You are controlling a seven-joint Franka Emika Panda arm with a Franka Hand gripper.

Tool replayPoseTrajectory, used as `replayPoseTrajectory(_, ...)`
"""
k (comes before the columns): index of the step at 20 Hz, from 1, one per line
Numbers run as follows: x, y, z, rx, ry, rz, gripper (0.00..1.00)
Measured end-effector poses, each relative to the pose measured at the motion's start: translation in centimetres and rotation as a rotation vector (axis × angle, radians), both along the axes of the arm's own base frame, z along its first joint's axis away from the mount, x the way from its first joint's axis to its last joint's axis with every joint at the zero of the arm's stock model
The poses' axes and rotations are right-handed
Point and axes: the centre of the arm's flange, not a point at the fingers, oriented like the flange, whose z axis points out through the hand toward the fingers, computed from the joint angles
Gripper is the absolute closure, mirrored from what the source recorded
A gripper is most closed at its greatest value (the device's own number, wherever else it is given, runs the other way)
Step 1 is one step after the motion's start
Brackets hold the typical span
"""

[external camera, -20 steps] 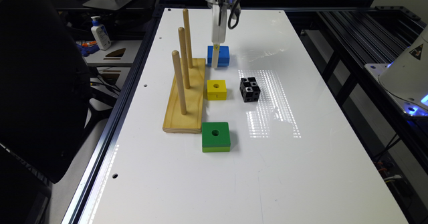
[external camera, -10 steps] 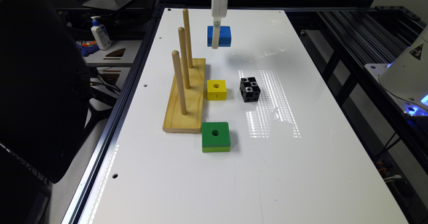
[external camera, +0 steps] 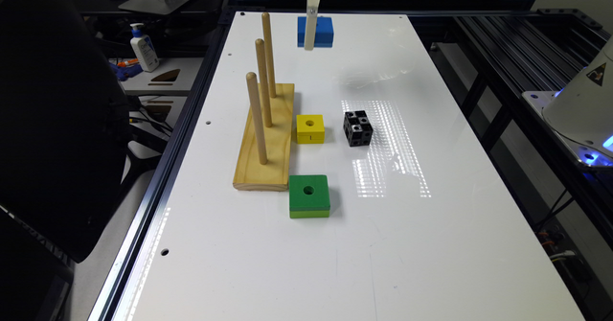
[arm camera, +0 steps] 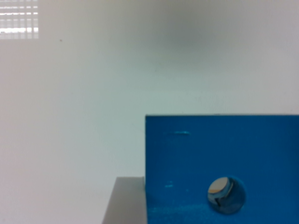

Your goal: Pick up blue block.

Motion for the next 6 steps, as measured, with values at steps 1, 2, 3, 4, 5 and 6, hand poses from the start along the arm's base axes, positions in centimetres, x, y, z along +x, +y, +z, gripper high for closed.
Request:
replayPoseTrajectory(1, -0.1, 0.03, 0.56, -0.001, 0.0, 0.0, 1.0)
replayPoseTrajectory(2, -0.18, 0.05, 0.94, -0.001, 0.001, 0.0, 1.0)
replayPoseTrajectory(3, -0.23, 0.07, 1.18, -0.002, 0.001, 0.0, 1.0)
replayPoseTrajectory(4, -0.25, 0.08, 1.26, -0.002, 0.001, 0.0, 1.0)
replayPoseTrajectory(5, -0.25, 0.08, 1.26, -0.002, 0.001, 0.0, 1.0)
replayPoseTrajectory(6, -0.26, 0.08, 1.23, -0.002, 0.002, 0.0, 1.0)
